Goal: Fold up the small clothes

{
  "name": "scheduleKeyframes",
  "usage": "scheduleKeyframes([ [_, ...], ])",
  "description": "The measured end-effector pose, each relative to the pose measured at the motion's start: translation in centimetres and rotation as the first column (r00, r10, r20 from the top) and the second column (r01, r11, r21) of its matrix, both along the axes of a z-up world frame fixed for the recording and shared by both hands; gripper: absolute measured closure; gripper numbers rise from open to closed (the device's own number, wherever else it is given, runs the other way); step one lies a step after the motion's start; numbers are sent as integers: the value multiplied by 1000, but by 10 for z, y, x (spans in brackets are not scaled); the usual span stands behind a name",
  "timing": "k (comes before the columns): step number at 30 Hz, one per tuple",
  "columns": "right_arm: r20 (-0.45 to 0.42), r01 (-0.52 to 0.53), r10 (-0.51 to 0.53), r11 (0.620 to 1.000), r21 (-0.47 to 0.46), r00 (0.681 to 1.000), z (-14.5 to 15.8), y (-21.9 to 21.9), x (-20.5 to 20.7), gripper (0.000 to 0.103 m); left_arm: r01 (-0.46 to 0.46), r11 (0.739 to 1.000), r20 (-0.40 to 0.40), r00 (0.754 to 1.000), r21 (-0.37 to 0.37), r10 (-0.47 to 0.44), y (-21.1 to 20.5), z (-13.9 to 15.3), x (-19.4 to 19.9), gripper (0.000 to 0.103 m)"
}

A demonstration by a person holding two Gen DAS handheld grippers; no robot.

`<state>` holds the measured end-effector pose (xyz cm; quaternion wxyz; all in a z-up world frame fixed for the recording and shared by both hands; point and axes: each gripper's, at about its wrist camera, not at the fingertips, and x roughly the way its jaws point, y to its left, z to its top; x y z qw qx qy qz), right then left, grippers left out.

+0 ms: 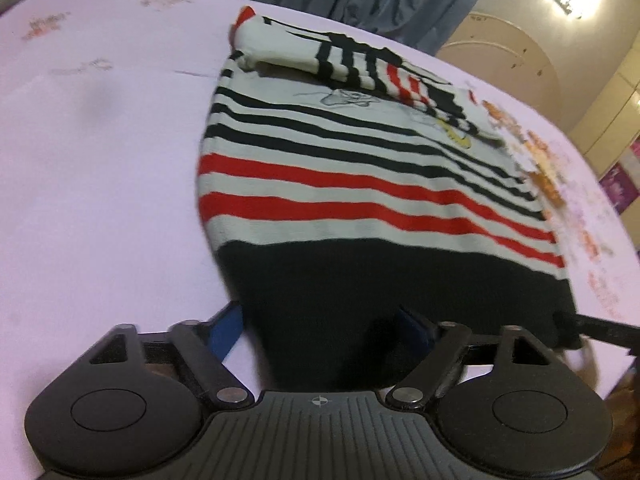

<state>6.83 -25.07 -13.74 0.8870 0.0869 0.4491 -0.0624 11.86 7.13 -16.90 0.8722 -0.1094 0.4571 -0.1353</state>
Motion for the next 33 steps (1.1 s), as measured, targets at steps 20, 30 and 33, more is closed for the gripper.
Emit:
scheduleKeyframes([
  [20,231,-63,14,976,209,973,60,-32,93,93,-21,976,155,986,-216,56,-3,55,106,94],
  [30,313,-44,-38,967,252,949,75,-67,234,93,-124,962,215,960,-244,178,-26,76,242,94],
  [33,305,-23,-69,957,290,950,72,-78,274,93,-160,956,205,955,-246,213,-34,74,282,94],
])
